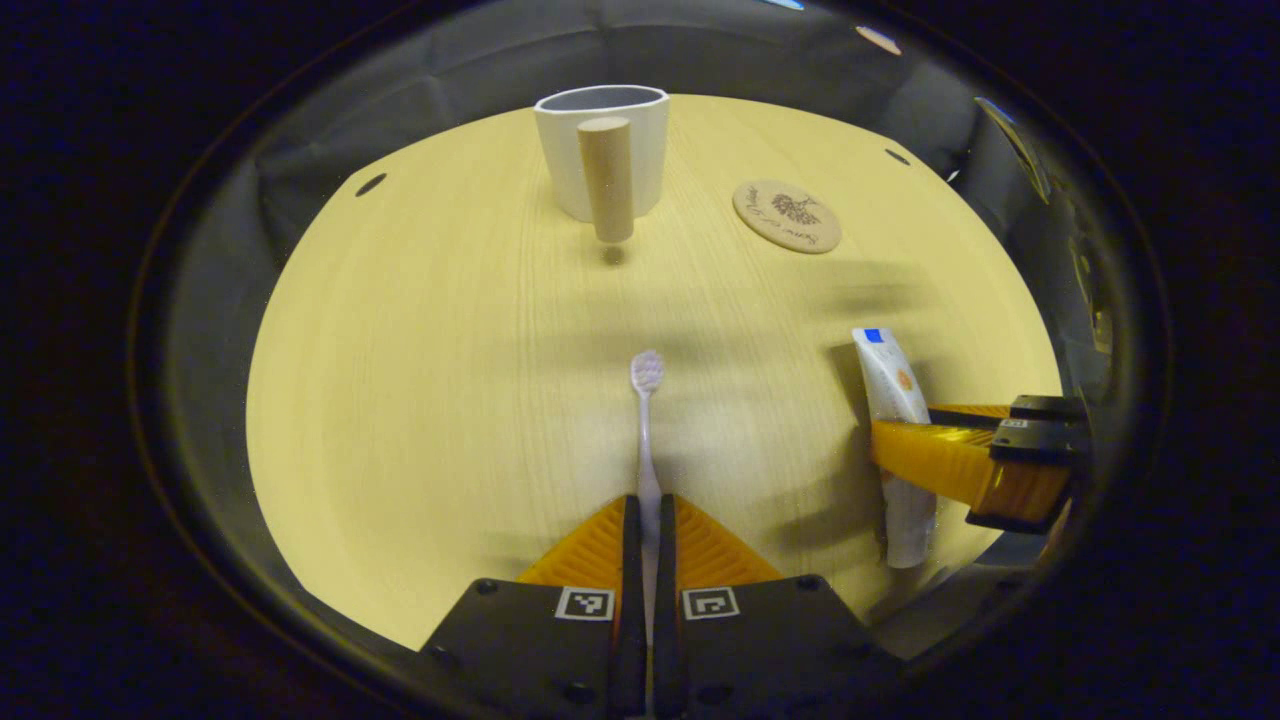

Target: Put the toothbrush and toothpaste on the desktop into the cup, then pick up the cup and place it on the coaster on the desktop.

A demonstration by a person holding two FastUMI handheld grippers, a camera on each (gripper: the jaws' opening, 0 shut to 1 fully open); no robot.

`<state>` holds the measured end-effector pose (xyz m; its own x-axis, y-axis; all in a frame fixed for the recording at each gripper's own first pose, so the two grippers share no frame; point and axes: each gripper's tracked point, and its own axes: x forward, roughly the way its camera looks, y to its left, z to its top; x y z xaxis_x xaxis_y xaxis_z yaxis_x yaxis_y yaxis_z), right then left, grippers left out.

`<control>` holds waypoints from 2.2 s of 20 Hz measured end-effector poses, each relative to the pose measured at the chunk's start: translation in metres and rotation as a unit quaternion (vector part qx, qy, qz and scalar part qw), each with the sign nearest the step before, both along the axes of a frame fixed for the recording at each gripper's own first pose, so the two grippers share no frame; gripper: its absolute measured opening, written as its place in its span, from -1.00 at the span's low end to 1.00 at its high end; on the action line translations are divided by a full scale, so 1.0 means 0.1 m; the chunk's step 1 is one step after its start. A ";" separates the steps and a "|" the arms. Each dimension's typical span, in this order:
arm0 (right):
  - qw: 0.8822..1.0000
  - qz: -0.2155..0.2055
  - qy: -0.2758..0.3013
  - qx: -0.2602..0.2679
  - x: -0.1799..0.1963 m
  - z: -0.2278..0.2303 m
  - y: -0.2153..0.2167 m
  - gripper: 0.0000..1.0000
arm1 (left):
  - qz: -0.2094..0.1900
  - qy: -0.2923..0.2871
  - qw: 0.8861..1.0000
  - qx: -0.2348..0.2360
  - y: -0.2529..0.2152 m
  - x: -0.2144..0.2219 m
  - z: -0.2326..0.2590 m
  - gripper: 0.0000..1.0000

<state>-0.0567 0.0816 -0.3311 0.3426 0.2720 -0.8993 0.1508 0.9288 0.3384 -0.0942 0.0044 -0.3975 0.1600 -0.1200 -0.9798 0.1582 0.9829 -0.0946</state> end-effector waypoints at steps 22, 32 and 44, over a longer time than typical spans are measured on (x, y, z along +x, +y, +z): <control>0.965 -0.017 -0.260 0.037 0.44 1.43 -0.13 -0.69 | 0.144 -0.323 0.930 -0.096 0.35 1.27 1.57 -0.79; 0.960 -0.035 -0.279 0.014 0.45 1.49 -0.30 -0.69 | 0.176 -0.491 0.841 -0.144 0.38 2.28 2.27 -0.82; 0.974 -0.066 -0.214 -0.009 0.31 1.20 -0.46 -0.68 | 0.160 -0.531 0.814 -0.173 0.13 3.09 1.97 -0.81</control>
